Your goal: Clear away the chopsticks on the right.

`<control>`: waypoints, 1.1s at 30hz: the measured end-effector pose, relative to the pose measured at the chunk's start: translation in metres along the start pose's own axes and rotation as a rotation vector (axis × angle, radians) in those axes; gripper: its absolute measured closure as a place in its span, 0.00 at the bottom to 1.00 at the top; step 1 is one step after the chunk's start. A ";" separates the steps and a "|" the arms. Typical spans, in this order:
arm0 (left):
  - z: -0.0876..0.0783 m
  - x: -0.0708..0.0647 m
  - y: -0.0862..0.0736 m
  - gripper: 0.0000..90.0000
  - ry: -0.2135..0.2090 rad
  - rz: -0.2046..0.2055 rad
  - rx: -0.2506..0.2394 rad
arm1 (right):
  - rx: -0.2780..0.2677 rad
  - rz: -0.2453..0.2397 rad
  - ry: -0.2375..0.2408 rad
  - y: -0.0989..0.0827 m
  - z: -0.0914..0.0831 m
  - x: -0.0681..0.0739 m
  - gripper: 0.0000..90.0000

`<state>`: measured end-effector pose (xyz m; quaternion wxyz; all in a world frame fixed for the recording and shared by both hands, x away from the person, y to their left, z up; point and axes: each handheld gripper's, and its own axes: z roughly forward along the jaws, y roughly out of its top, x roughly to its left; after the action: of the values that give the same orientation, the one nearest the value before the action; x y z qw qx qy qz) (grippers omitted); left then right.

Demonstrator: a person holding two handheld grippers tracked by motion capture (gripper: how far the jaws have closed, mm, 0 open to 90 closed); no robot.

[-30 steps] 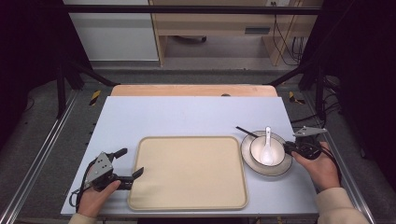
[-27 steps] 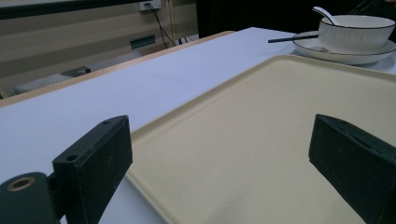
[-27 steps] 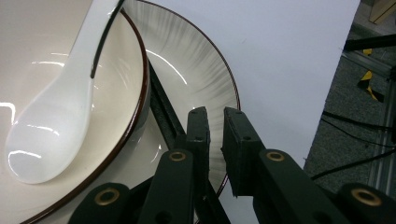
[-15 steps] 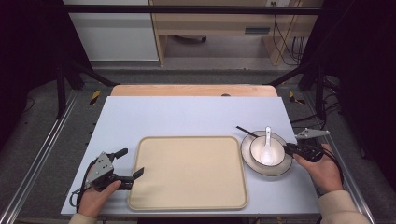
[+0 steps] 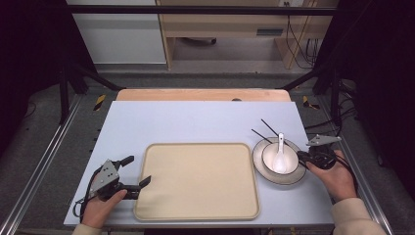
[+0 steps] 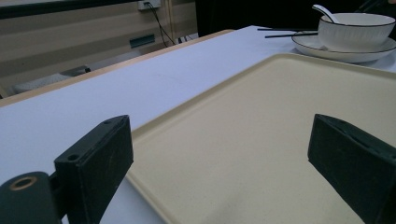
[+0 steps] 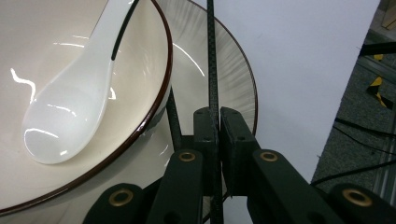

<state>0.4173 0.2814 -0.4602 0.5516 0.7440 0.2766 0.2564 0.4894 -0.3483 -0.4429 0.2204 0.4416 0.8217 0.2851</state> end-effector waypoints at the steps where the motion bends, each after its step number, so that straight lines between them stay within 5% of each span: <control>1: 0.000 0.000 0.000 0.07 0.001 0.001 0.000 | -0.005 0.010 -0.006 0.000 -0.002 0.000 0.95; 8: -0.001 0.001 0.000 0.07 0.015 -0.003 -0.006 | -0.144 0.057 -0.097 0.013 -0.046 0.016 0.95; 14: -0.002 0.001 0.001 0.07 0.016 -0.002 -0.009 | -0.240 -0.021 -0.038 0.031 -0.076 0.093 0.95; 15: -0.002 0.001 0.001 0.07 0.016 -0.003 -0.010 | -0.240 -0.025 -0.013 0.033 -0.076 0.108 0.95; 16: -0.002 0.001 0.001 0.07 0.016 -0.003 -0.010 | -0.240 -0.025 -0.013 0.033 -0.076 0.108 0.95; 17: -0.003 0.002 0.002 0.07 0.016 -0.001 -0.012 | -0.236 -0.053 0.022 0.036 -0.070 0.137 0.95; 19: -0.004 0.002 0.002 0.07 0.019 -0.005 -0.016 | -0.230 -0.063 0.056 0.037 -0.060 0.163 0.95; 20: -0.004 0.002 0.002 0.07 0.019 -0.005 -0.016 | -0.230 -0.063 0.056 0.037 -0.060 0.163 0.95; 21: -0.005 0.003 0.002 0.07 0.019 -0.006 -0.016 | -0.205 -0.066 0.083 0.037 -0.047 0.187 0.95; 28: -0.007 0.004 0.004 0.07 0.020 -0.010 -0.028 | -0.134 -0.041 0.126 0.028 -0.011 0.233 0.95; 33: -0.007 0.004 0.004 0.07 0.019 -0.012 -0.031 | -0.076 -0.019 0.122 0.023 0.002 0.248 0.95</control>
<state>0.4160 0.2875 -0.4538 0.5619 0.7311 0.2824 0.2645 0.3770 -0.1263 -0.4562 0.1892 0.4067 0.8264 0.3404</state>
